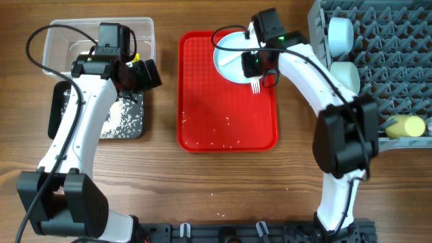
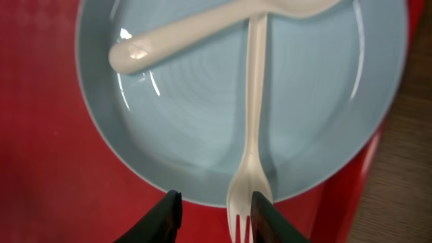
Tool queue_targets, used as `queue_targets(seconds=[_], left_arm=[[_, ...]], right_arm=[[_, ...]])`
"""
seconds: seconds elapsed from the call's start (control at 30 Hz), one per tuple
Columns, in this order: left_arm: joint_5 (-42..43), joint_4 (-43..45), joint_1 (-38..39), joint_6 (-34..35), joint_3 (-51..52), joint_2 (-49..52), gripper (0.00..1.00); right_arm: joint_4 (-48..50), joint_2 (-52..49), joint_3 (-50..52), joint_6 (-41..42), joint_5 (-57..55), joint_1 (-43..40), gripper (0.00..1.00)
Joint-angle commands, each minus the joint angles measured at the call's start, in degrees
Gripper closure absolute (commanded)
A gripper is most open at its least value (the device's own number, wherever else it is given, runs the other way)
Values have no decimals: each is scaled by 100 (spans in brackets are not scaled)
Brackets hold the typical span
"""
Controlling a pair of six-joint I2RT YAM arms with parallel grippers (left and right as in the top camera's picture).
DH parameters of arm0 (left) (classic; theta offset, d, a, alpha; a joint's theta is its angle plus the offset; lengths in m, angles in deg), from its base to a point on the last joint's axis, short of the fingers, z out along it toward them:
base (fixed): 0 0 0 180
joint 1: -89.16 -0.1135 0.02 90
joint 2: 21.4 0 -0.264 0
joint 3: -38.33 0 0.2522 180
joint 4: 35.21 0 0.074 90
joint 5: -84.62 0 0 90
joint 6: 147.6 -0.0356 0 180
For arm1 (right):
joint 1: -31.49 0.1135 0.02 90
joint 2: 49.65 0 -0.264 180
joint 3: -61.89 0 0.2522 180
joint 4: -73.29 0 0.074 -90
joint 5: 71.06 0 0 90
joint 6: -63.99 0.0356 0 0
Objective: Sort waste into correct bins and load items into the dishwasher rack
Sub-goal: 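Grasp the white fork handle with the right gripper and lift, then carry the fork right and insert it upright into the rack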
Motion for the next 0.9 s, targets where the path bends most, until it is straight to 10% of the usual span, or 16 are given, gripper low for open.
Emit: queue_targets(seconds=[0.0,0.4,0.6,0.87], left_arm=[[-11,-4,-31,52,-4,52,0],[-11,-4,-31,52,-4,52,0],[-11,-4,-31,52,-4,52,0],[-11,-4,-31,52,-4,52,0]], right_arm=[[164,-256,7,125,61,-15,63],[321,-778,7,127,-608,-13,67],[337,-800,7,125,-542,-13,96],[339,-745,4,122,-223,-15,96]])
